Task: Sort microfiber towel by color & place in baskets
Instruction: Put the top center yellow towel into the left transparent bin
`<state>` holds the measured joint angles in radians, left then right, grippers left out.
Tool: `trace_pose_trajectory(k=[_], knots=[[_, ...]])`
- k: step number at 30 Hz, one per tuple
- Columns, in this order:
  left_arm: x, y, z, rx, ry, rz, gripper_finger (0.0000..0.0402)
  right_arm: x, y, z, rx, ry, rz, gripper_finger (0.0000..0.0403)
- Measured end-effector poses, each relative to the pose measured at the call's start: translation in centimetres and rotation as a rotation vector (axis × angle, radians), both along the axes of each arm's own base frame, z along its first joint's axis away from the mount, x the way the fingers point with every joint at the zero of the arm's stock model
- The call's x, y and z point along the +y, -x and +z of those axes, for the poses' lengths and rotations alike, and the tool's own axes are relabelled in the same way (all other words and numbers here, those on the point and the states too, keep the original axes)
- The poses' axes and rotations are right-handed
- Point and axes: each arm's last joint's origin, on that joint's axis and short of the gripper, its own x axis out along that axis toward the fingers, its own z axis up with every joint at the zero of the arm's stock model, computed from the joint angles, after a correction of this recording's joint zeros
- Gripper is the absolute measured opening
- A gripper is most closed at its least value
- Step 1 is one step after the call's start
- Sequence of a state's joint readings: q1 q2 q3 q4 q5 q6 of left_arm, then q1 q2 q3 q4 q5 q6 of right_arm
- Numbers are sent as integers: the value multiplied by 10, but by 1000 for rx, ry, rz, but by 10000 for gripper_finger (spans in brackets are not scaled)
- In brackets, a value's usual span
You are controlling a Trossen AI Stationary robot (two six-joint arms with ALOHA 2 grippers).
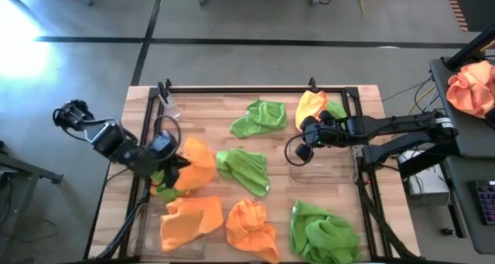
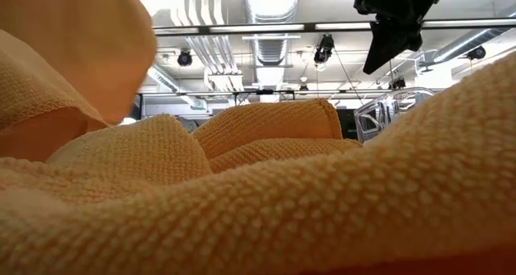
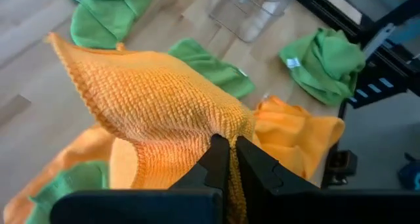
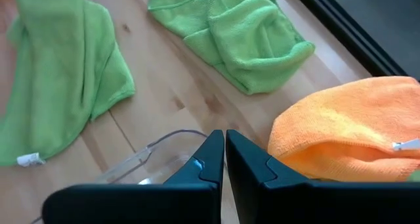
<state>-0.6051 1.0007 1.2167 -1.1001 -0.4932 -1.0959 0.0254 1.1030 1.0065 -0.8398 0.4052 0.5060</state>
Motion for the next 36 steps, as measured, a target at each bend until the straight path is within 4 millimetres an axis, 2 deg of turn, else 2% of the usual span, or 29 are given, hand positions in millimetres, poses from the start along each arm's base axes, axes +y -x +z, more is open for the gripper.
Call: trace_pose_trajectory(k=[11, 23, 28, 36], knots=[[-40, 15, -6, 1, 80, -72, 1, -1, 0, 0, -22, 15, -71, 13], [-87, 26, -27, 87, 171, -73, 1, -2, 1, -2, -24, 25, -101, 13], [-106, 25, -40, 129, 192, -17, 1, -2, 3, -8, -3, 43, -108, 13], [-132, 21, -65, 193, 274, 152, 1, -2, 12, -30, 111, 44, -101, 13]])
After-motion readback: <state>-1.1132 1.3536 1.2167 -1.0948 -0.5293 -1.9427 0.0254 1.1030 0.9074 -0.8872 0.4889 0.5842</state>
